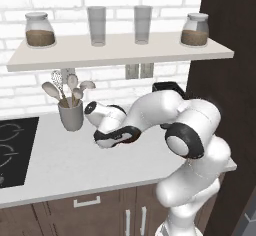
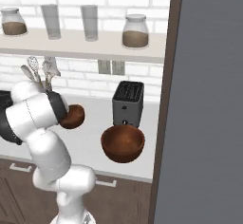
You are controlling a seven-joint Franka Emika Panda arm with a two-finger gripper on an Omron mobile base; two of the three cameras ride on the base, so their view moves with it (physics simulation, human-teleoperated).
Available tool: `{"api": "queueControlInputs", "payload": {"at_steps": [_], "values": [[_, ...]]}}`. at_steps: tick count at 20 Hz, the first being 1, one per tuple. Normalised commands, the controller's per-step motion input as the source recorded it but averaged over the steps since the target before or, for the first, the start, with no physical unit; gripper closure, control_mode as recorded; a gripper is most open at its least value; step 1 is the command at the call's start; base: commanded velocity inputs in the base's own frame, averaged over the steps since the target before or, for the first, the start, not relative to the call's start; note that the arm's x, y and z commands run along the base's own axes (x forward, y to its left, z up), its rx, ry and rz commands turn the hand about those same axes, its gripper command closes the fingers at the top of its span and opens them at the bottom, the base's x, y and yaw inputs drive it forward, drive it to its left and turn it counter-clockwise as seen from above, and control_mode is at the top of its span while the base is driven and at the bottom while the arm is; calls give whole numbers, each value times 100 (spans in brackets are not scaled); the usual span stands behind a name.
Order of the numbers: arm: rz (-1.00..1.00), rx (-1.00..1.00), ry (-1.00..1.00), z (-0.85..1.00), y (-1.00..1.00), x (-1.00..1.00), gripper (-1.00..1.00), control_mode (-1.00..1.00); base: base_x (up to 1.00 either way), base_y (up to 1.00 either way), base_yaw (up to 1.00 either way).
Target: Pick up the bowls on the counter and stack them on top of one another in the open cabinet. Place the smaller bowl on top of the larger bowl.
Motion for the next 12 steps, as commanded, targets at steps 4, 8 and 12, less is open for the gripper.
{"api": "queueControlInputs", "payload": {"at_steps": [4, 8, 12], "values": [[1, 10, -8, 100, -26, -100, 100, -100, 0, 0, 0], [0, 11, -4, 83, -69, -98, 100, -100, 0, 0, 0], [0, 11, -2, 44, -99, -80, 100, -100, 0, 0, 0]]}}
